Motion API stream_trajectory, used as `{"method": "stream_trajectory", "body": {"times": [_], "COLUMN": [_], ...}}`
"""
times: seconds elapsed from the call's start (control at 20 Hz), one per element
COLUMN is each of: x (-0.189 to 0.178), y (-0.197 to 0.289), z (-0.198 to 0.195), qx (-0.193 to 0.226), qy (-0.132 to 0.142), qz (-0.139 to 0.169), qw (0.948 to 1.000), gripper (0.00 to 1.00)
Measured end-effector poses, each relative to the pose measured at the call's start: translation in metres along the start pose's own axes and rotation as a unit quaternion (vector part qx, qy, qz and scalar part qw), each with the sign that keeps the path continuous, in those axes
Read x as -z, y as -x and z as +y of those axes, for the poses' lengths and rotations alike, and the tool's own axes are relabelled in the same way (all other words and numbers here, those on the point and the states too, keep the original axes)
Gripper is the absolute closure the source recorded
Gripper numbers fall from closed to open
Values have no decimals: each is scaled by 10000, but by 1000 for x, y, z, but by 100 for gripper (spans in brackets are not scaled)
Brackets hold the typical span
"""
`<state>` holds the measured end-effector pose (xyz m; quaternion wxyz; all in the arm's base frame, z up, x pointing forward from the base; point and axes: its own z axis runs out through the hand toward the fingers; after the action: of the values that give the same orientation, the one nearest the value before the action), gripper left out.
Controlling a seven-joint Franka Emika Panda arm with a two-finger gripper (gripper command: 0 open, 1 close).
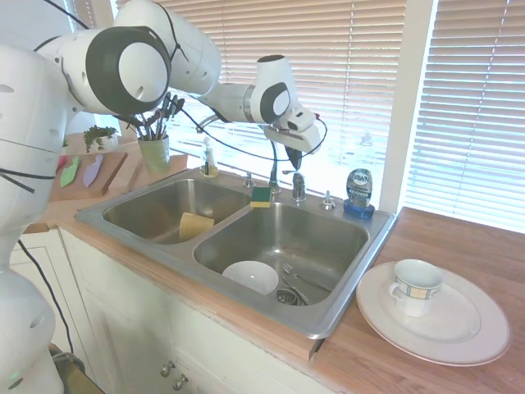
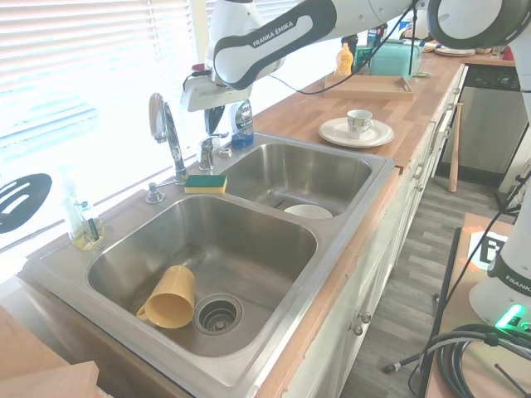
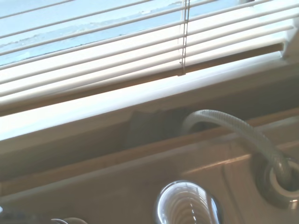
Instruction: Turn off the faucet
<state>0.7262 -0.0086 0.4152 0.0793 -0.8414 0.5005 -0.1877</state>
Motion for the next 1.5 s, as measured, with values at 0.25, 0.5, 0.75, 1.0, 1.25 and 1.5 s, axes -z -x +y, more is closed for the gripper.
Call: {"method": "stream_trajectory", "body": {"times": [0.25, 0.5, 0.75, 1.0, 1.25, 1.5], "x": [7, 27, 27, 9, 23, 48], "y": [5, 13, 33, 69, 96, 124], "z": [5, 13, 59, 121, 180, 228], "qx": [12, 35, 42, 73, 39, 144], "qy": [11, 424, 874, 1212, 1404, 1543], "qz": [-23, -266, -548, -786, -929, -1042], "qw": [10000, 9987, 9947, 9895, 9857, 9824], "gripper": [100, 100, 100, 100, 100, 100]}}
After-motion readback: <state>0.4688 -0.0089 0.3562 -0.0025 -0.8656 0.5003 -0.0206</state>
